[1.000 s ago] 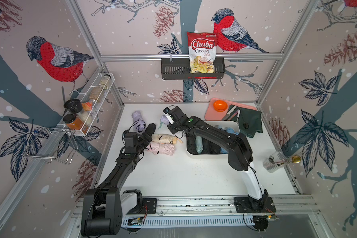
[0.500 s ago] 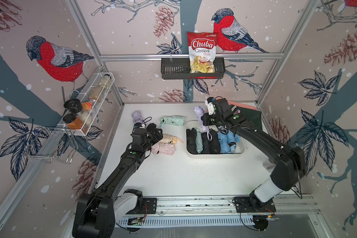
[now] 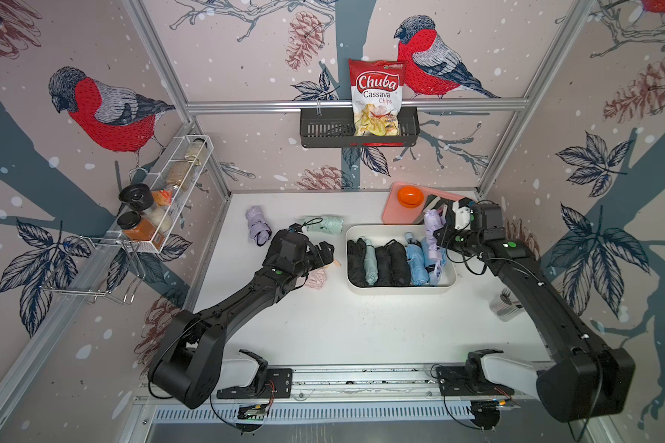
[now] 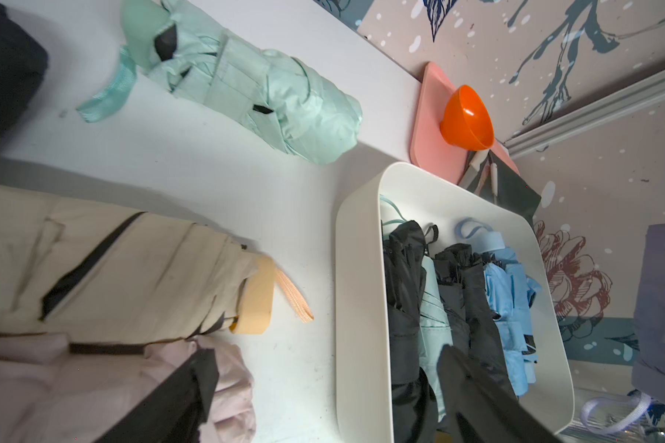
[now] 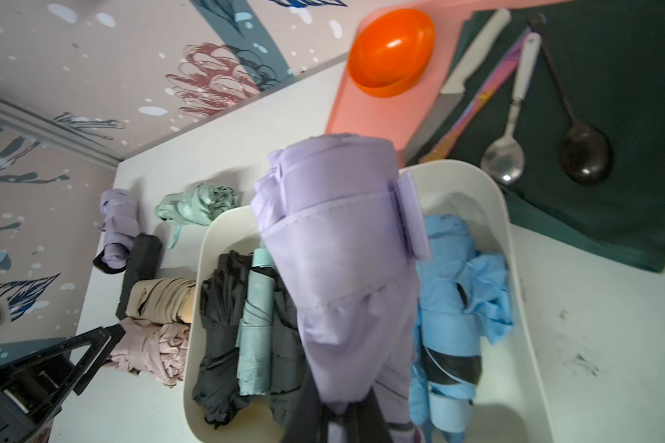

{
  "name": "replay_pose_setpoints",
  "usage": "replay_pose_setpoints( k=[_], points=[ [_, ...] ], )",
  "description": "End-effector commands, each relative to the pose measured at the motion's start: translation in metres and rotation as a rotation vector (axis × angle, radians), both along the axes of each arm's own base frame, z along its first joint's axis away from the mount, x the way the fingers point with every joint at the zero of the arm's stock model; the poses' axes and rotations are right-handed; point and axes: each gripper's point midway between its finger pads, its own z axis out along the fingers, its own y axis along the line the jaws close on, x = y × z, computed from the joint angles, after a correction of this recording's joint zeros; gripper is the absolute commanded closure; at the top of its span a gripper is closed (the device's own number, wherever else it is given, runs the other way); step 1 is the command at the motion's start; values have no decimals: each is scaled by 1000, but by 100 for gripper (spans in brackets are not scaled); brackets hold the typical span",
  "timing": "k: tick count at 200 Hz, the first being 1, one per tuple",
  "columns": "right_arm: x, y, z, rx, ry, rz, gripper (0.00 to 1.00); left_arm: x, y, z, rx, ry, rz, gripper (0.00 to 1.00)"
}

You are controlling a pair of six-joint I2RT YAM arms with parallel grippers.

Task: Put the umbrella into the storage box
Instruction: Place the umbrella in the storage box.

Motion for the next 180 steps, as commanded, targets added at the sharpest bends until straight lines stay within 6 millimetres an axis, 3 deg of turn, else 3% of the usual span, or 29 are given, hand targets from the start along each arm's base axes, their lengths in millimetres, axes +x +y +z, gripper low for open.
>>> replay_pose_setpoints(
  k=[1, 54, 86, 148, 180],
  points=[
    [-8, -12, -11, 18, 43, 9, 100, 4, -18, 7, -7, -38, -61, 7],
    [0, -22, -29, 61, 78, 15, 100, 5, -32, -7, 4, -5, -100, 7],
    [8, -26, -57, 43, 162, 5, 100, 7, -36, -17, 5, 19, -109, 7],
    [16, -53, -97, -34, 266, -84, 100, 9, -42, -27, 12, 46, -124, 8],
    [17, -65, -107, -101, 299, -134, 76, 11, -40, -28, 22, 50, -116, 8]
  ],
)
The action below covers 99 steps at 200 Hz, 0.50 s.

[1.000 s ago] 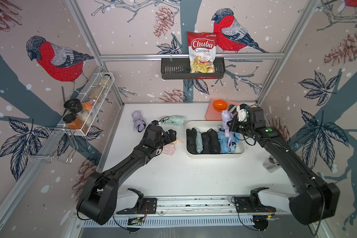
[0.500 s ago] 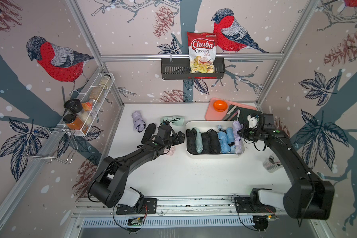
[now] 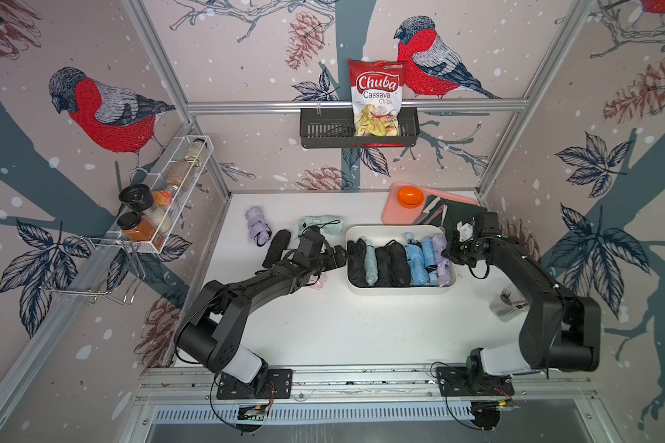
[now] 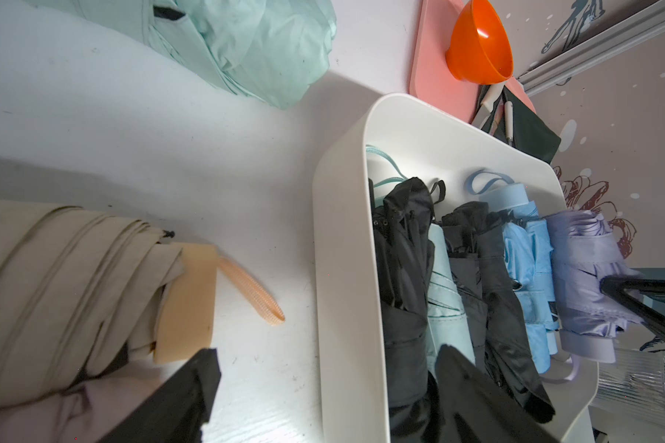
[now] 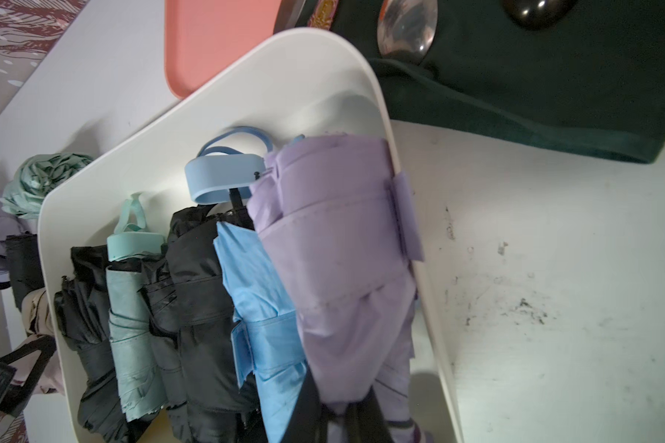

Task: Put the umbrella into the storage box
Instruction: Place the umbrella in the storage box.

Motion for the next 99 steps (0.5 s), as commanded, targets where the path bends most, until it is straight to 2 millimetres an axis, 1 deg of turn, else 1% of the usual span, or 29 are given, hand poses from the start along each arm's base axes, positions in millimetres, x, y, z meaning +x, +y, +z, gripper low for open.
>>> replay_pose_setpoints(
  k=[1, 23, 43, 77, 99],
  points=[
    [7, -16, -2, -96, -8, -49, 75, 4, -3, 6, -2, -23, -12, 8],
    [7, -21, 2, -157, -16, -71, 58, 4, -2, 3, 7, -20, -9, 8],
    [8, -16, 12, -211, -45, -68, 48, 4, -1, 3, 12, -17, -4, 8],
    [11, -4, 40, -386, -119, -77, 34, 4, 1, 4, 21, -21, 0, 8],
    [12, -1, 51, -469, -150, -99, 33, 5, 2, 3, 25, -22, 4, 8]
  ],
)
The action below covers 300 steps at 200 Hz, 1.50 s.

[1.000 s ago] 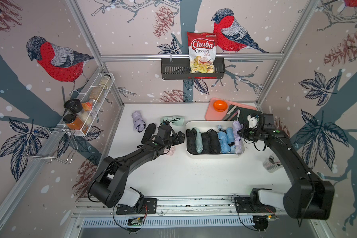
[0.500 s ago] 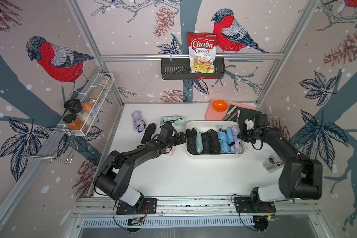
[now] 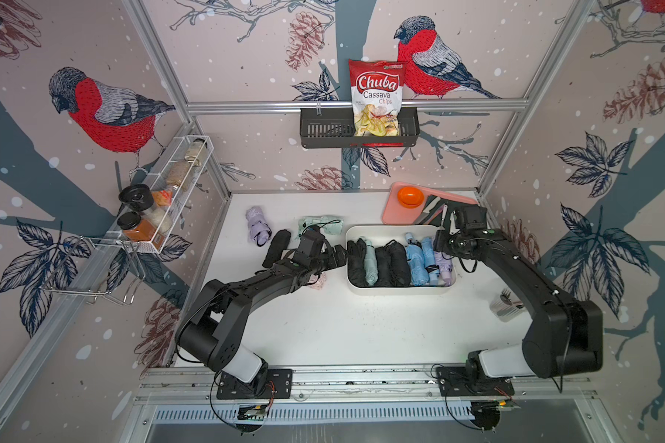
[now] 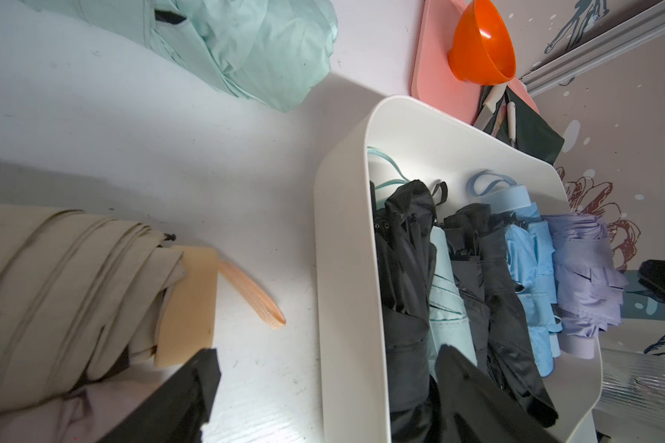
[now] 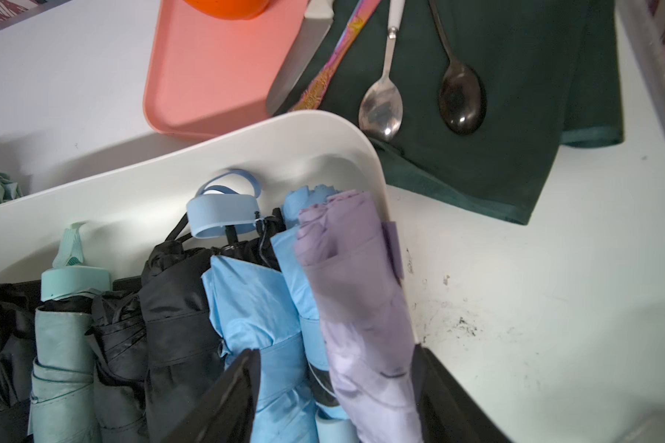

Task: Put the umbrella into the storage box
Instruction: Place the umbrella in the storage box.

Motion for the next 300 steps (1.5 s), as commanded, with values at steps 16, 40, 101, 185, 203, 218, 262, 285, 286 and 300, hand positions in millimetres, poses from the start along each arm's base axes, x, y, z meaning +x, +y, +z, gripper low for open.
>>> replay_pose_setpoints(
  k=[16, 40, 101, 185, 203, 218, 262, 285, 286, 300],
  points=[
    [-1, -19, 12, -188, -41, -115, 35, 3, 0, 2, 11, -17, -3, 8],
    [1, -15, 5, -234, -42, -113, 40, 4, -3, 1, 2, -13, -9, 8],
    [9, 5, -20, -315, -21, -47, 36, 3, -4, -2, -3, -4, -12, 8],
    [17, -9, -53, -380, 46, -67, 51, 2, -5, -4, -9, 3, -14, 8],
    [18, -13, -57, -379, 55, -71, 57, 2, -4, -4, -6, 3, -12, 8],
    [19, -14, -61, -359, 61, -67, 61, 2, -4, -4, -6, 3, -12, 8],
    [20, -7, -78, -213, 102, -16, 73, 2, -5, -6, -4, 9, -15, 8],
    [15, -14, -94, -169, 165, -34, 75, 2, -4, -6, -4, 9, -10, 8],
    [15, -14, -95, -167, 167, -33, 75, 1, -4, -6, -3, 10, -11, 8],
    [10, -15, -107, -142, 209, -30, 75, 1, -4, -6, -2, 9, -10, 8]
  ],
)
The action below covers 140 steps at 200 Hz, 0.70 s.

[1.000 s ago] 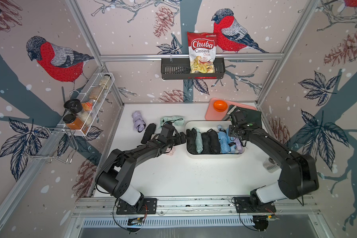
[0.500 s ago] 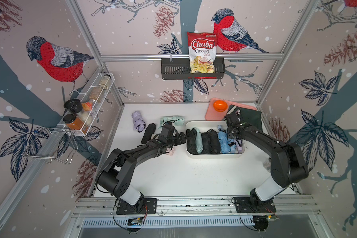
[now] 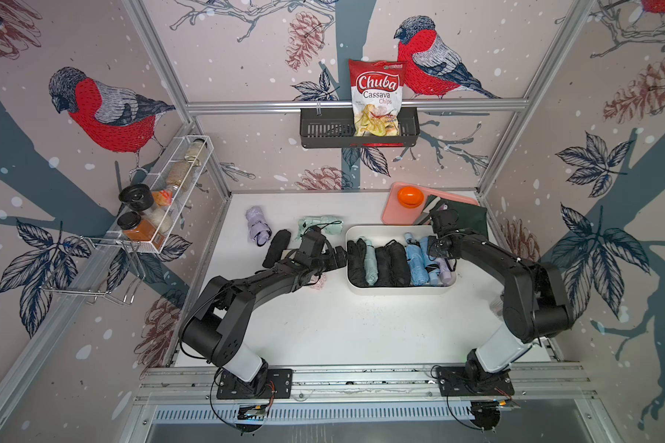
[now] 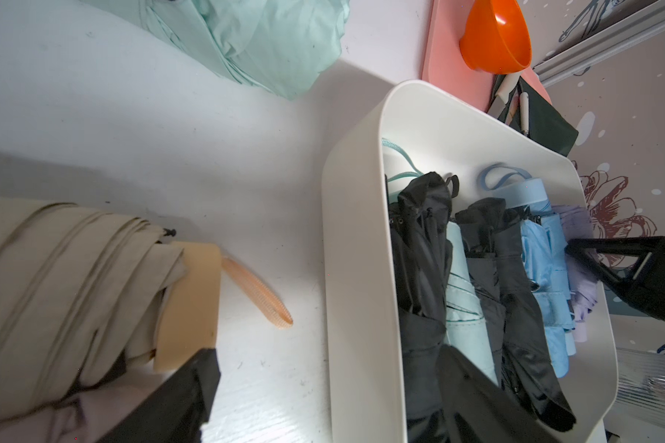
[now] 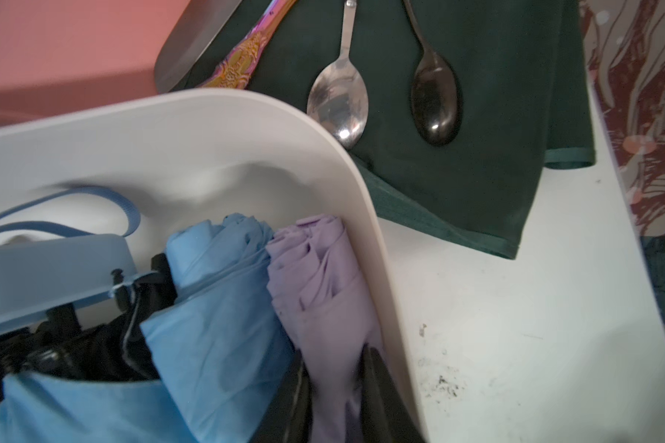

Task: Put the umbrella into the storage box
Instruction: Place the umbrella in the storage box.

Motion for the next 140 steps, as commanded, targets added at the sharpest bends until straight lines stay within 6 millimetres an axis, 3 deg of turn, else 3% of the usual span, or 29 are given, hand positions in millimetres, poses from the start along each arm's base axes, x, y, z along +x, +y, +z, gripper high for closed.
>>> replay_pose_setpoints(
  k=[1, 65, 140],
  points=[
    [-18, 4, -28, 72, 122, 17, 75, 1, -2, 5, -11, -14, -5, 8],
    [-40, -5, -53, 45, 265, -25, 80, 2, -2, 6, -6, -12, 0, 8],
    [-43, 1, -19, -72, 258, -17, 80, 4, 1, 8, 7, -14, 11, 8]
  ],
)
